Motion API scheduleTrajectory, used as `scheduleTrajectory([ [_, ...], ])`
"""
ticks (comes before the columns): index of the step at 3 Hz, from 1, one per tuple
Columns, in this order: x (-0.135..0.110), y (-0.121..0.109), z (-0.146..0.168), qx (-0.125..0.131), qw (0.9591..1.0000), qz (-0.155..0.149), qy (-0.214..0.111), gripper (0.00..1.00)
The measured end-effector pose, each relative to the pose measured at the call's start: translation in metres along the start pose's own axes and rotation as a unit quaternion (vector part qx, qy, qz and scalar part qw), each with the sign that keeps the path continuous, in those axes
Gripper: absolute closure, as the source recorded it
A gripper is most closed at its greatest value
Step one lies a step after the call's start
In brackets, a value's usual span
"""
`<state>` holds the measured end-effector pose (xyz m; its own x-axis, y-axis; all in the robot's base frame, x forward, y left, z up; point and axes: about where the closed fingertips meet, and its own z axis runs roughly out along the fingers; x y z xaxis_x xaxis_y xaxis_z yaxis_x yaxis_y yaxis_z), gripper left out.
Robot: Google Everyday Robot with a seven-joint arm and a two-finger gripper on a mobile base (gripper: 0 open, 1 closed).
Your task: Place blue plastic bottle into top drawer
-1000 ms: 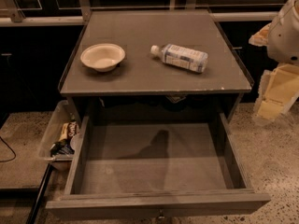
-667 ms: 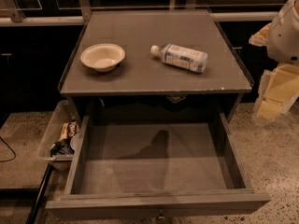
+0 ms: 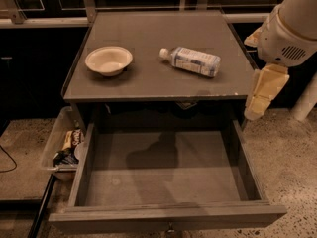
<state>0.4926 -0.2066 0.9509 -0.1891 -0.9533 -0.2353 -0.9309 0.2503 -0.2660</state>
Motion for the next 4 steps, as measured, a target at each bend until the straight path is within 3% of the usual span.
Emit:
scheduleTrajectory([
  [2,0.012,-0.067,0.037,0.035,0.9978,-0.009,-0.055,0.0],
  [3,0.028,-0.093,0.064,0.027,0.9964,0.01,-0.08,0.0],
  [4,0.027,-0.094,0.066,0.027,0.9963,0.009,-0.081,0.0],
])
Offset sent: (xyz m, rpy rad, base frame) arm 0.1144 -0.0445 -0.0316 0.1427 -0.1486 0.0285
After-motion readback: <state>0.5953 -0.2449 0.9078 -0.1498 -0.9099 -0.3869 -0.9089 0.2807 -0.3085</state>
